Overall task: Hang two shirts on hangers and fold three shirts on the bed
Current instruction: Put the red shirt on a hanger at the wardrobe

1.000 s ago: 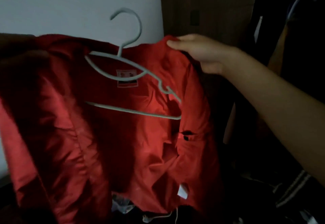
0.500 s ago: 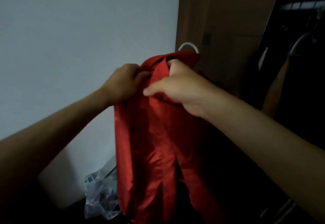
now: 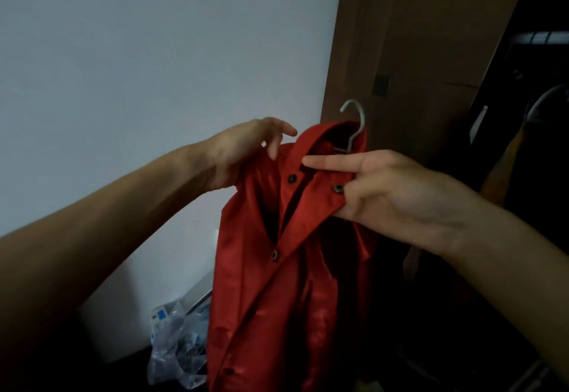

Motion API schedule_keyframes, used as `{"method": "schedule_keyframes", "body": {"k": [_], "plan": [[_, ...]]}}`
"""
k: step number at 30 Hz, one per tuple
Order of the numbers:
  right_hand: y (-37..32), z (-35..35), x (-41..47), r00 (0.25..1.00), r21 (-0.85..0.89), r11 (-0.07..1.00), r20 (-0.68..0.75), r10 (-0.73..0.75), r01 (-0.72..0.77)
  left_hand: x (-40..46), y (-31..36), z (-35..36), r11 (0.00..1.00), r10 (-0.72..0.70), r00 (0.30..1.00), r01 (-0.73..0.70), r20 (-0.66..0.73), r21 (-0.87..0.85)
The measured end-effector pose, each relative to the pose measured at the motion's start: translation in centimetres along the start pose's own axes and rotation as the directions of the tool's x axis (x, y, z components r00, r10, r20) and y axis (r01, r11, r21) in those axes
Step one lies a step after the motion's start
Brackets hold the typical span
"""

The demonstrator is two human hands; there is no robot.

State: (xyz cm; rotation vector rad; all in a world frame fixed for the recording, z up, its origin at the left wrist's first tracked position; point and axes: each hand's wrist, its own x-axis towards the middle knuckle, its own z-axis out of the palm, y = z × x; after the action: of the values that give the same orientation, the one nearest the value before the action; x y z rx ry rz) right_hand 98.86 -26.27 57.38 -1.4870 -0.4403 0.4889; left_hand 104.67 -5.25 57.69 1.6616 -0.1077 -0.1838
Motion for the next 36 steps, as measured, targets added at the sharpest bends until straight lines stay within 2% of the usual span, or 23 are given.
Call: {"method": "schedule_keyframes", "body": {"k": [2, 5, 11, 12, 15, 17, 19, 23, 26, 28, 30, 32, 34, 35, 36], "plan": [[0.0, -0.4, -0.8, 0.999, -0.182, 0.982, 0.000, -0.043, 0.042, -0.5, -0.1, 0.1, 0.996, 0.009, 1.000, -0.009, 0.002, 0.087], [0.4, -0.4, -1.8, 0.991, -0.415, 0.903, -0.025, -0.134, 0.111, -1.1, -0.1, -0.4, 0.995, 0.039, 0.999, -0.039, 0.010, 0.094], [1.9, 0.0, -1.7, 0.955, -0.693, 0.686, 0.013, -0.297, 0.222, -1.9, -0.6, -1.6, 0.993, 0.056, 0.998, -0.053, -0.019, 0.104], [2.1, -0.1, -1.4, 0.943, -0.766, 0.594, 0.047, -0.330, 0.246, -2.0, -0.7, -1.7, 0.993, 0.060, 0.998, -0.056, -0.031, 0.099], [2.4, -0.6, -0.3, 0.902, -0.943, 0.169, 0.206, -0.380, 0.287, -2.4, -1.1, -1.8, 0.990, 0.092, 0.994, -0.084, -0.065, 0.111], [2.2, -0.9, 0.2, 0.910, -0.962, 0.066, 0.227, -0.346, 0.265, -2.8, -1.4, -1.8, 0.982, 0.130, 0.988, -0.117, -0.080, 0.149], [2.2, -1.0, 0.7, 0.925, -0.960, 0.083, 0.231, -0.301, 0.266, -3.1, -1.5, -1.9, 0.977, 0.154, 0.984, -0.137, -0.094, 0.166], [1.7, -0.3, 1.1, 0.941, -0.868, 0.407, 0.173, -0.290, 0.285, -3.3, -1.6, -2.1, 0.969, 0.189, 0.977, -0.169, -0.101, 0.179], [0.7, 0.2, 1.0, 0.924, -0.793, 0.523, 0.127, -0.360, 0.313, -3.5, -1.8, -1.7, 0.953, 0.220, 0.970, -0.190, -0.104, 0.237], [0.0, 0.5, 0.8, 0.920, -0.746, 0.569, 0.152, -0.360, 0.346, -3.5, -1.9, -1.2, 0.949, 0.222, 0.972, -0.198, -0.074, 0.244], [0.0, 0.8, 0.7, 0.934, -0.752, 0.570, 0.174, -0.313, 0.332, -3.5, -2.2, -0.8, 0.948, 0.222, 0.974, -0.204, -0.046, 0.244], [0.7, 0.4, 0.7, 0.941, -0.821, 0.496, 0.138, -0.310, 0.284, -3.4, -2.3, -0.4, 0.948, 0.220, 0.975, -0.203, -0.044, 0.247], [1.4, -1.2, 1.0, 0.929, -0.903, 0.369, 0.080, -0.360, 0.221, -3.5, -2.4, -0.3, 0.953, 0.224, 0.973, -0.206, -0.054, 0.223], [1.8, -2.5, 1.0, 0.918, -0.920, 0.346, 0.037, -0.394, 0.185, -3.6, -2.4, -0.3, 0.954, 0.229, 0.972, -0.212, -0.056, 0.213], [2.4, -4.1, 0.9, 0.899, -0.910, 0.382, -0.026, -0.438, 0.160, -3.6, -2.4, -0.5, 0.951, 0.238, 0.970, -0.222, -0.053, 0.214]]}}
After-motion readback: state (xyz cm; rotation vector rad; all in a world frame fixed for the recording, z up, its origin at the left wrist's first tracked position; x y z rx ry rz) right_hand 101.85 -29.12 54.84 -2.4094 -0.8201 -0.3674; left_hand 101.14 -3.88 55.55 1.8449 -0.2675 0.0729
